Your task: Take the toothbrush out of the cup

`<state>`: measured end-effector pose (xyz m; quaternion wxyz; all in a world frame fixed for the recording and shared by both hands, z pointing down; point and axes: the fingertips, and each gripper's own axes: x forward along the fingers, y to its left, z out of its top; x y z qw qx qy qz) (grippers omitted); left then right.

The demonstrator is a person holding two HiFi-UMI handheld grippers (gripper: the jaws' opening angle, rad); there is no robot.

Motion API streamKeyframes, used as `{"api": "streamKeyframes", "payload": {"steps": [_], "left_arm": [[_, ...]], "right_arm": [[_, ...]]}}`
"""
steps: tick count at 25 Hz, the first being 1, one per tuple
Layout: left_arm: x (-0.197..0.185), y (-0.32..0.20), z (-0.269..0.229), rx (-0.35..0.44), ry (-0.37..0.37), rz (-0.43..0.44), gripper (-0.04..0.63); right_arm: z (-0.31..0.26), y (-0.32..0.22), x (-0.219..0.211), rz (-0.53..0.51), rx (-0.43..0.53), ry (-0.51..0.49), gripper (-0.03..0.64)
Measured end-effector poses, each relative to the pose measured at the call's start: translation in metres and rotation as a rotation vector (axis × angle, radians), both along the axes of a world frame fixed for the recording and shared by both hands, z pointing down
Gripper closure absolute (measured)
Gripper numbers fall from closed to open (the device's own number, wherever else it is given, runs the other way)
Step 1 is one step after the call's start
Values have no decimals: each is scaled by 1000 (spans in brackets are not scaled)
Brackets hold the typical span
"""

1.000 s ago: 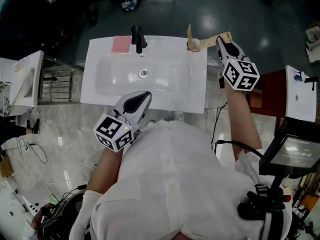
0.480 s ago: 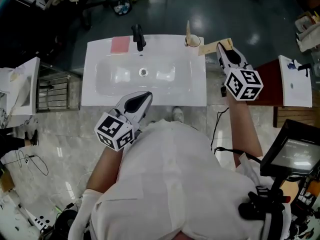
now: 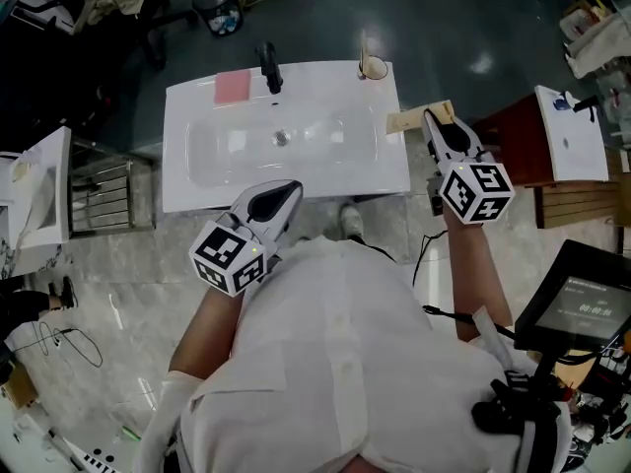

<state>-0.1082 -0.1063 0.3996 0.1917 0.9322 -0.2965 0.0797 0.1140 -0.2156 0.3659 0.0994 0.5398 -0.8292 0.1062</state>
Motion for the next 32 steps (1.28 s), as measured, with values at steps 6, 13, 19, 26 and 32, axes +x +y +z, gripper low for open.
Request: {"api": "streamKeyframes", "payload": {"steps": [6,13,19,26,32], "left_arm": [[-13,14,6,-6,2,37,589],[-25,25,20,-1,-5,50,589],[-21,5,28,3,-14,76,588],[22,-45,29,30,-45,96,530],[60,-103,32,31,-69,28,498]], "right_arm": [[16,35,-11,34,-43,13,566],[37,81,-23,58,-85,19,566],[49,105,-24,86,-115,31,566],[49,115,0,96,-125,26,566],[49,108,33,83,-136,16,566]]}}
